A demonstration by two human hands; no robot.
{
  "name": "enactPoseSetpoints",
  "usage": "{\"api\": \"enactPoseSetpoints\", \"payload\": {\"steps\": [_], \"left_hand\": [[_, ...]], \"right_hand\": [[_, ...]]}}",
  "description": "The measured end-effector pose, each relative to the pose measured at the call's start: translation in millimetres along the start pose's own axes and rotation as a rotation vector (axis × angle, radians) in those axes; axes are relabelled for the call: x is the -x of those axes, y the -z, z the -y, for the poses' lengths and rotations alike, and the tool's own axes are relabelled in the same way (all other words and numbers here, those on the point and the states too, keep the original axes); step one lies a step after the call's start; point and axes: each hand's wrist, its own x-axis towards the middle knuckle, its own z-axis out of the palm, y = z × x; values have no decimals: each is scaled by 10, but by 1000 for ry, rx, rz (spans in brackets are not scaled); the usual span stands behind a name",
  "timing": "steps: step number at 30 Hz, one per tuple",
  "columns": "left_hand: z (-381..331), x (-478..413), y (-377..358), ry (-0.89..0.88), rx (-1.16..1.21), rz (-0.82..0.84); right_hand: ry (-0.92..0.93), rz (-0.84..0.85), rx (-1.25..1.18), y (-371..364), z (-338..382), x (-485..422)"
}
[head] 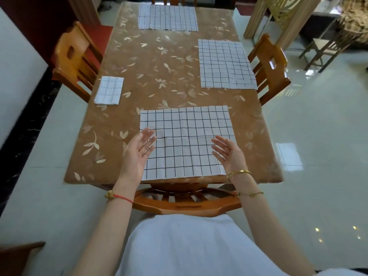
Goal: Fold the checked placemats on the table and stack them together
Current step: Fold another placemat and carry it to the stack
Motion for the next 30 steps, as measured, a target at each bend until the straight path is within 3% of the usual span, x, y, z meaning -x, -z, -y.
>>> {"api": "enactPoseSetpoints", "payload": {"steps": [10,16,21,30], "left_hand": [[98,-156,-167,9,38,-89],[201,-288,-9,58,-32,-277],[420,-448,241,173,-187,-514],[782,-680,294,295,-433,-607]], "right_hand": [[-53,28,44,21,163,-333],[-94,87,145,-145,192,-670],[-105,179,342,-431,143,-1153],[0,414,823,-1285,-18,-2032]]}}
